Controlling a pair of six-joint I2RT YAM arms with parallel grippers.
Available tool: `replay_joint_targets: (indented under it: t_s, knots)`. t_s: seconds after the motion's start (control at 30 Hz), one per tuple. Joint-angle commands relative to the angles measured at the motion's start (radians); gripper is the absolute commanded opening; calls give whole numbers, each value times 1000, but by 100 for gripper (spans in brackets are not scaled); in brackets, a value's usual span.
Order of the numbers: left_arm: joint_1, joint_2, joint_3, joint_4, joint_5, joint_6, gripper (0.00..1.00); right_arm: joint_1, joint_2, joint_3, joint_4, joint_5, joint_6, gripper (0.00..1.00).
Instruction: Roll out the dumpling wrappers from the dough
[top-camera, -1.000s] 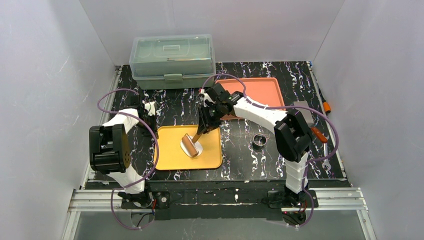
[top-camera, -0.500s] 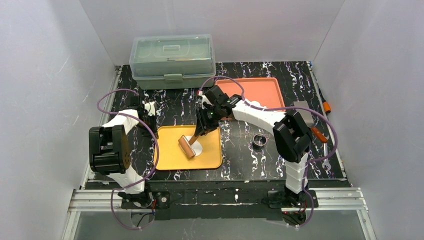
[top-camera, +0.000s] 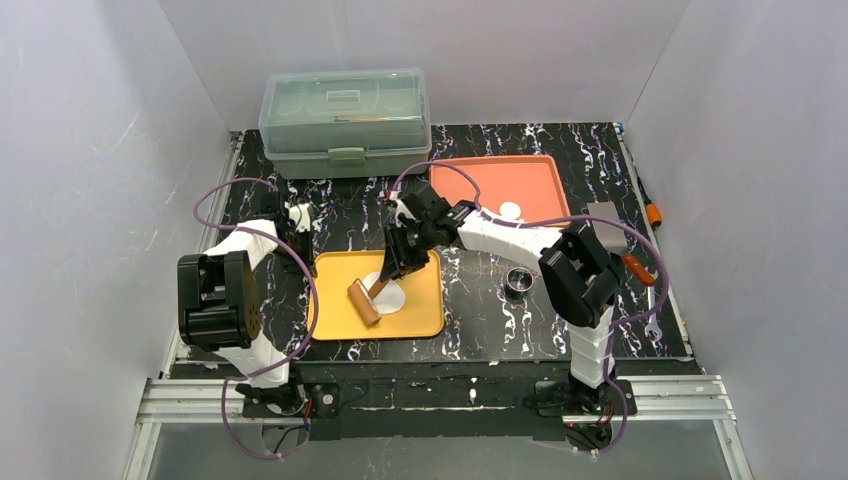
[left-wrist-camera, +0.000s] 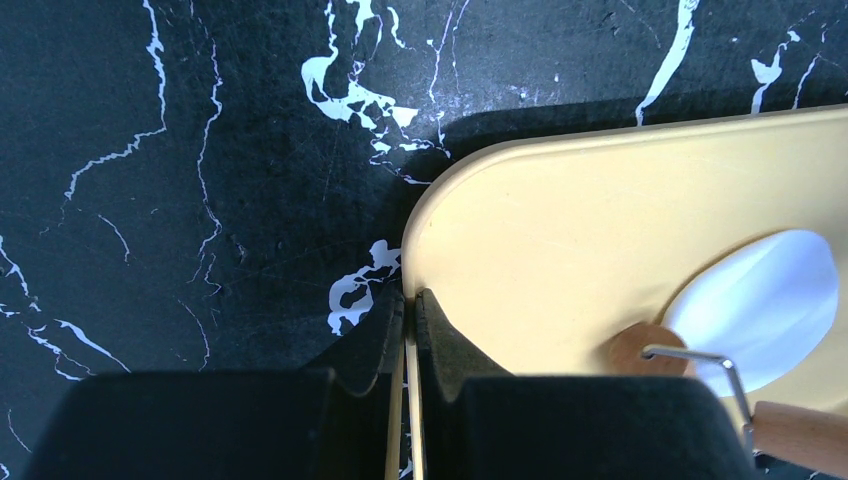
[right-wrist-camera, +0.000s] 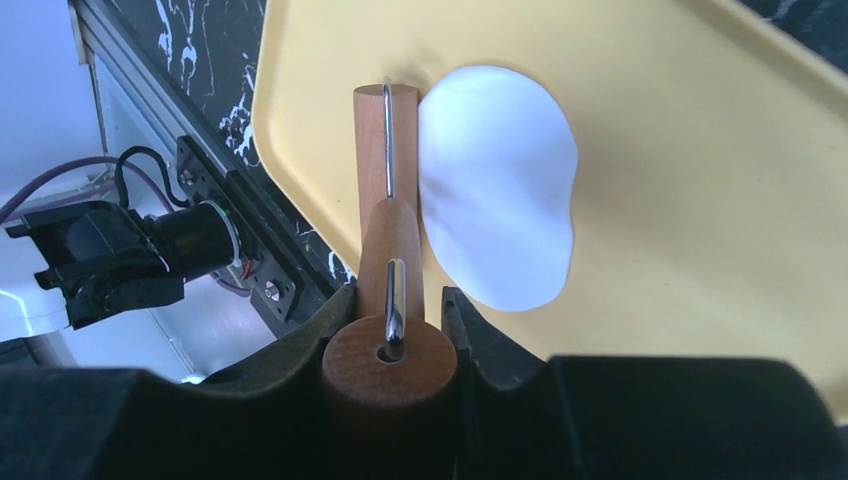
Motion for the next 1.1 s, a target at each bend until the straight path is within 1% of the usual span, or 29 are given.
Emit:
replay_joint_targets:
  t_s: [0.0, 0.07, 0.13, 0.23, 0.33, 0.43, 0.5, 0.53, 0.6, 0.67, 0.73, 0.77, 0.8, 0.93, 1.07]
  knots:
    - [-12, -13, -35, -15, -1, 19, 0, -73, 20, -38, -179, 251, -124, 1]
    - [-13, -12, -37, -15, -1, 17, 0, -75, 28, -7, -202, 254, -138, 1]
    - [-13, -13, -37, -13, -2, 17, 0, -66, 43, -7, -184, 238, -124, 1]
    - [-12, -16, -38, -12, -2, 19, 0, 1, 78, 7, -175, 238, -115, 1]
    - [-13, -13, -37, -11, -1, 19, 0, 58, 106, 21, -132, 154, -80, 1]
    - [-13, -7, -35, -12, 1, 19, 0, 90, 98, 65, -91, 69, -56, 1]
    - [-13, -7, -35, -10, 2, 19, 0, 84, 73, 121, -31, -50, -19, 1]
    - [-13, -8, -35, -10, 2, 19, 0, 50, 45, 154, -7, -88, 9, 1]
    - [-12, -12, -37, -10, 3, 20, 0, -9, -10, 198, -2, -89, 12, 1]
    - [-13, -12, -37, -10, 4, 20, 0, -58, -34, 224, -43, -87, -1, 1]
    - [-13, -11, -37, -10, 4, 20, 0, -90, -48, 229, -137, -25, -59, 1]
    - [-13, -10, -37, -10, 3, 20, 0, -106, -62, 203, -145, -8, -73, 1]
    - [-13, -9, -35, -10, 2, 19, 0, -119, -63, 183, -204, 47, -116, 1]
    - [-12, -12, -37, -9, 1, 19, 0, -141, -63, 120, -265, 55, -151, 1]
    - [-12, -12, -38, -8, 1, 19, 0, -142, 2, 107, -356, 53, -208, 1]
